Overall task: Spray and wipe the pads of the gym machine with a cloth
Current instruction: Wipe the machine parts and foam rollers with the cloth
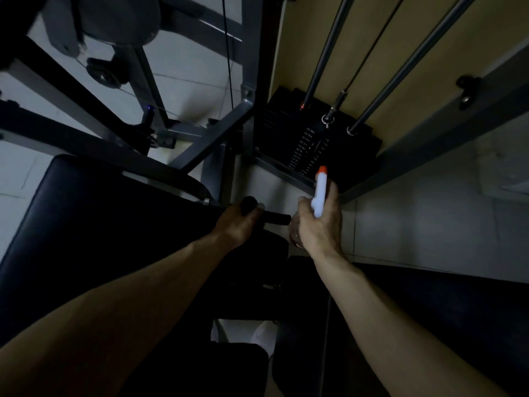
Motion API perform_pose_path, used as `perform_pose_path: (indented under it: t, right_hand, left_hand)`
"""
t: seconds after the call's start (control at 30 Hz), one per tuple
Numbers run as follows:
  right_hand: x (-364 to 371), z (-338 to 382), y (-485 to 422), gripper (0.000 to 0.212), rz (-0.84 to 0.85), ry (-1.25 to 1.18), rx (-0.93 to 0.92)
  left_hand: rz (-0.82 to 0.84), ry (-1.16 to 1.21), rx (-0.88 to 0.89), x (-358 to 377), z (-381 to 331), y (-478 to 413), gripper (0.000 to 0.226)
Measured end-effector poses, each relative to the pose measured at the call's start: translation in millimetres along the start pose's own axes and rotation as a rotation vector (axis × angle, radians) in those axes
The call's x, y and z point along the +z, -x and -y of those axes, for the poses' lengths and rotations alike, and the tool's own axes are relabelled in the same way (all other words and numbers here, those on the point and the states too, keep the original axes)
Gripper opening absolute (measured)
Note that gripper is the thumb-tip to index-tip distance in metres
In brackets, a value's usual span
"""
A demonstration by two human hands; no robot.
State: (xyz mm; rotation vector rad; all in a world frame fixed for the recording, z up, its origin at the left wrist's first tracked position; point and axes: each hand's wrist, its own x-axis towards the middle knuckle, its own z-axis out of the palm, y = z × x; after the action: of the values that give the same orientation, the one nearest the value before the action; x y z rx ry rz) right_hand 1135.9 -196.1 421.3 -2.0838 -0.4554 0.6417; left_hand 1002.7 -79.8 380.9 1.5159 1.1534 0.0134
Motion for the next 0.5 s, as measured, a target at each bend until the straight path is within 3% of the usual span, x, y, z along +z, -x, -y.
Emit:
perform_pose_path:
  t: [0.07,0.13,0.27,0.37,0.5]
  right_hand:
    - [-1.1,11.4,-5.7,0.058,0.045,0.067,-0.071]
    - [-2.0,15.3,-16.0,0.049,0.203,0.179,-0.143]
    - [3.2,6.5,-40.8,0.019,0.598,0.493,-0.135]
    - [10.6,-6.9,-57.3,0.037,0.689,0.666,-0.151]
    - [20.3,-19.0,-69.8,0.032,0.718,0.823,-0.227]
  left_hand:
    - [-0.147,0.233,-0.101,-15.0,-7.6,7.0,0.031]
    - [-0.22,0.362,-0.16,-30.5,-7.9,4.2,0.031]
    - [-0.25,0.298,-0.221,-54.2,2.6,-1.1,0.023]
    - [-0.32,0.319,-0.159,-60.4,8.5,-6.4,0.036]
    - [-0.289,0.388,-0.244,-61.6,7.6,-15.8,0.033]
